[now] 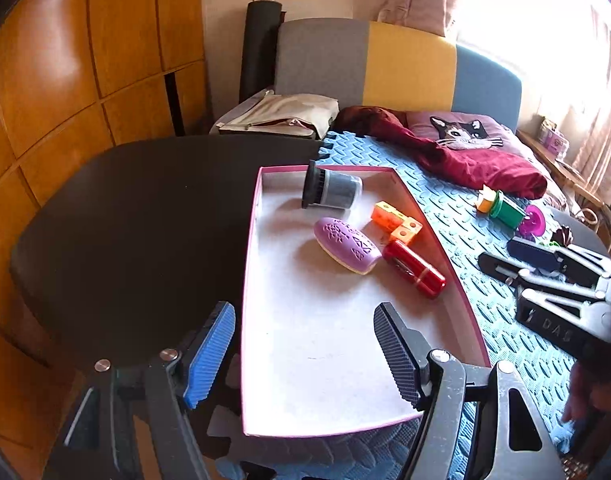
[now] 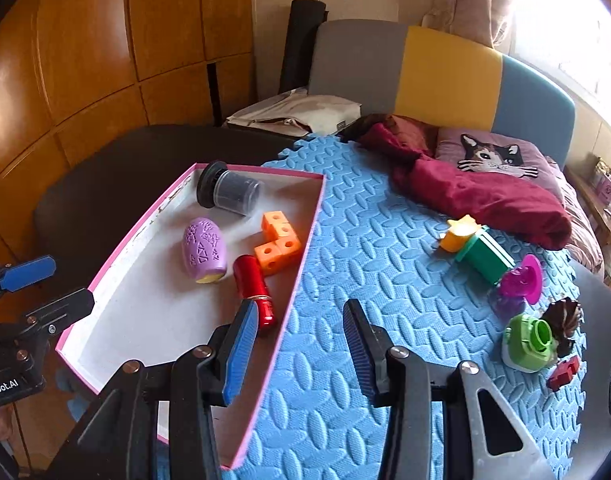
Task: Organize rigid objects
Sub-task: 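Move both grippers back toward the remaining toys on the mat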
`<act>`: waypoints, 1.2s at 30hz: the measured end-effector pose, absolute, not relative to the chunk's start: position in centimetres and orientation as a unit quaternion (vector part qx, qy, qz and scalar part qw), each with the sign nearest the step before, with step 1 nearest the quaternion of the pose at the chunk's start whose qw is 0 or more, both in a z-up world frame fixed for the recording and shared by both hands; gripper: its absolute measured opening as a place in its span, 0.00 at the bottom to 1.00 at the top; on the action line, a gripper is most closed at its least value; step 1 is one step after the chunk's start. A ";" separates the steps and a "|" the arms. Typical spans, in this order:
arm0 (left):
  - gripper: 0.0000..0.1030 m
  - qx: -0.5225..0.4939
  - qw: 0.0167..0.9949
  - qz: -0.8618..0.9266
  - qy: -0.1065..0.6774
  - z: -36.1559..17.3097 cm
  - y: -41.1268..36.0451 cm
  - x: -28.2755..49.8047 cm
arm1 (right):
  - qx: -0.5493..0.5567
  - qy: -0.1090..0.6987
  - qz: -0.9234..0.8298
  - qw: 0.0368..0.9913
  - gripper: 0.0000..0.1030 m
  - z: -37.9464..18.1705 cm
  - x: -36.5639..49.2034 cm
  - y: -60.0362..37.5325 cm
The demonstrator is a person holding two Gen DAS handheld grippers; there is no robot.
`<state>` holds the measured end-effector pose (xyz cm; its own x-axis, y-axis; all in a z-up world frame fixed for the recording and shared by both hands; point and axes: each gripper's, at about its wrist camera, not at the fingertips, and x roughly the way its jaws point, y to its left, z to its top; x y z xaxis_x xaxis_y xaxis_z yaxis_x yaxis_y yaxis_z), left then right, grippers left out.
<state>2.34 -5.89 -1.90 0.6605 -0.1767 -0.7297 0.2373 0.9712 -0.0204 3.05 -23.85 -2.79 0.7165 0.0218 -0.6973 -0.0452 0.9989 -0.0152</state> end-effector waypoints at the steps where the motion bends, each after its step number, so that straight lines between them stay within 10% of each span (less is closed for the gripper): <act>1: 0.71 0.041 0.910 -0.115 0.396 -1.8 -6.1 2.3 | -0.014 0.373 0.014 0.928 0.43 -2.6 2.9 -24.3; 36: 0.67 0.111 0.872 -0.237 0.413 -0.7 -24.0 9.3 | 0.193 0.292 -0.230 0.908 0.43 -2.0 -3.6 -49.3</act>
<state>9.30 -23.98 -0.68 0.5463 -0.3226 -0.7729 0.5052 0.8630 -0.0031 -3.64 -49.28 -2.03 0.7236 -0.3053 -0.6190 0.5302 0.8201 0.2153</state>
